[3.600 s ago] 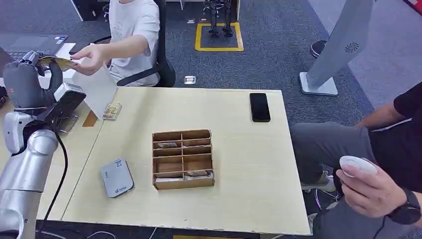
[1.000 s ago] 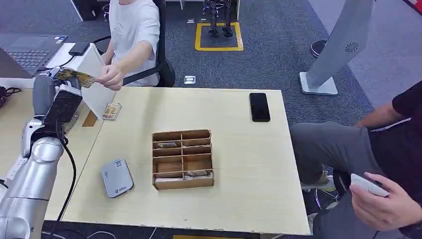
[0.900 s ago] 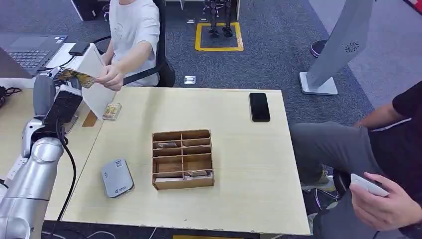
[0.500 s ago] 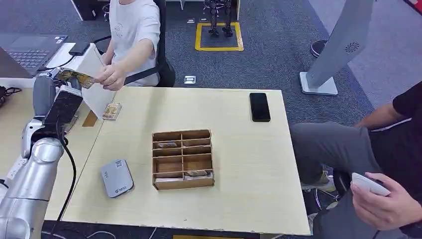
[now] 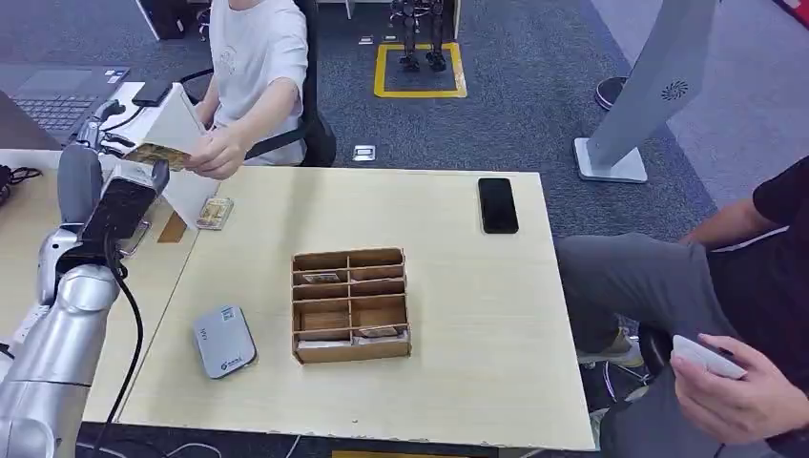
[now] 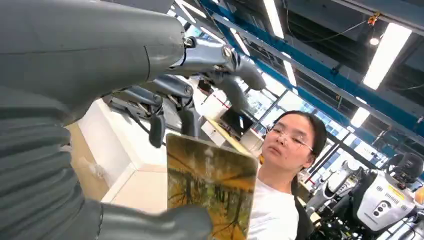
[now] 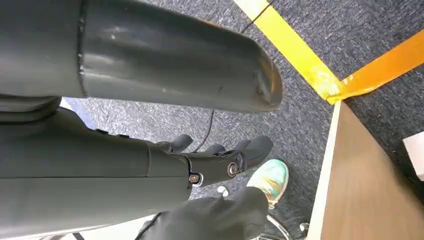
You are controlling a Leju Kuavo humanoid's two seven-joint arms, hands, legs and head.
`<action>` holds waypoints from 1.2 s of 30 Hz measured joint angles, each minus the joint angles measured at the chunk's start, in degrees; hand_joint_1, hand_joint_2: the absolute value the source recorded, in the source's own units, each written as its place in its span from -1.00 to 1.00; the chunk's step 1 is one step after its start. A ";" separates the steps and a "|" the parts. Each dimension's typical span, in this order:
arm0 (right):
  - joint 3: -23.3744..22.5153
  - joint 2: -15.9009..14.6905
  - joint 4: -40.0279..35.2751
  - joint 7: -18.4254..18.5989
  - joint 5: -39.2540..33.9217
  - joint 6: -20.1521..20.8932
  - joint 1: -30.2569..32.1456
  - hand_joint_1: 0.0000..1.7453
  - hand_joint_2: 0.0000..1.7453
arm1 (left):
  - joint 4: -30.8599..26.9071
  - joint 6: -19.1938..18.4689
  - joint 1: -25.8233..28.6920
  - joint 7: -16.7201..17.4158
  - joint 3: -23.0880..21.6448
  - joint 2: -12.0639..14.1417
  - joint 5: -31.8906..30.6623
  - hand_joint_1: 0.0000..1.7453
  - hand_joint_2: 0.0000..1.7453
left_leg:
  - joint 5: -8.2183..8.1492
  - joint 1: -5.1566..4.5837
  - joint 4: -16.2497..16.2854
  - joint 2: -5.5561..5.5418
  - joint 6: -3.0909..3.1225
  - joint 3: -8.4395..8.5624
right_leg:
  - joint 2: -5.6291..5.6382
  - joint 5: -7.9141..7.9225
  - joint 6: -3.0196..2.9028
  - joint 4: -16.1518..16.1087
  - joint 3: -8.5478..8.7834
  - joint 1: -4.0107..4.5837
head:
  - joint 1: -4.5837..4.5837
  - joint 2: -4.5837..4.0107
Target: Pass the card to the sensor for recognition and then transmit it.
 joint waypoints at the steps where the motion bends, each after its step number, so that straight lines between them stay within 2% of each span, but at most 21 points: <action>1: 0.02 0.00 0.05 0.00 -0.02 0.00 0.00 -1.00 -1.00 | -0.02 0.07 0.00 0.07 0.00 0.00 -0.07 -1.00 1.00 | 0.00 0.00 0.00 0.00 0.00 0.00 | 0.00 0.00 0.00 0.00 0.00 0.00 | 0.00 0.00; 36: 0.07 -0.07 0.66 0.00 -0.20 -0.70 -0.02 -1.00 -1.00 | -0.37 -0.09 0.59 0.50 0.00 -0.09 -0.22 -1.00 1.00 | 0.00 0.00 0.00 0.00 0.00 0.00 | 0.00 0.00 0.00 0.00 0.00 0.00 | 0.00 0.00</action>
